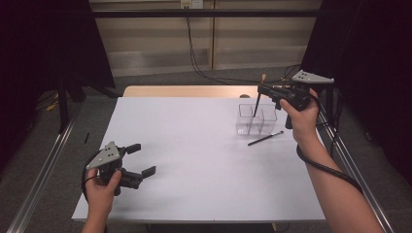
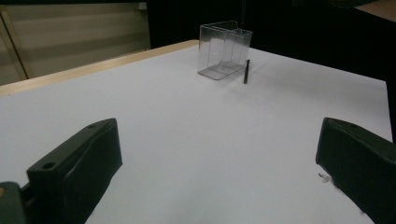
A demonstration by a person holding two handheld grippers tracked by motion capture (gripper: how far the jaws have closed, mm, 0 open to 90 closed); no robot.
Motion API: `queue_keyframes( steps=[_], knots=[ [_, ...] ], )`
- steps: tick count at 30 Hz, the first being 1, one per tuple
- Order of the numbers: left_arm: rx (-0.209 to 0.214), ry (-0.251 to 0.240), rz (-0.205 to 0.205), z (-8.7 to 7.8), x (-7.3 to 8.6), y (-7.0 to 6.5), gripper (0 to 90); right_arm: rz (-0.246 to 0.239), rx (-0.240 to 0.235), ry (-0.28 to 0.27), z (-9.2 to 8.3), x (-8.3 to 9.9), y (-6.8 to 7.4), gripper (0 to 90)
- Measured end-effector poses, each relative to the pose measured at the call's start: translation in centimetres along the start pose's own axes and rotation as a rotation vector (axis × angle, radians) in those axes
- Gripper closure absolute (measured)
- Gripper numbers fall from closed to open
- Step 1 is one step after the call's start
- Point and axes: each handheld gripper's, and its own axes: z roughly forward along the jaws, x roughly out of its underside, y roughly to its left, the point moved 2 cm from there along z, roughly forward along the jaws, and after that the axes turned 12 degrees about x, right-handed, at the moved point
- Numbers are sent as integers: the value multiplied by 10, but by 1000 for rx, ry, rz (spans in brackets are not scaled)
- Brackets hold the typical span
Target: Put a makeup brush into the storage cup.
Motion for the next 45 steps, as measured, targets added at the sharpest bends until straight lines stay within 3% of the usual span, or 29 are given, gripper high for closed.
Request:
queue_keyframes(
  steps=[17,45],
  knots=[
    [2,-3,3,0,-1,0,2,-9,29,-9,10,-7,-1,846],
    [4,-2,13,-2,-2,0,2,-13,41,8,26,10,2,845]
  ],
)
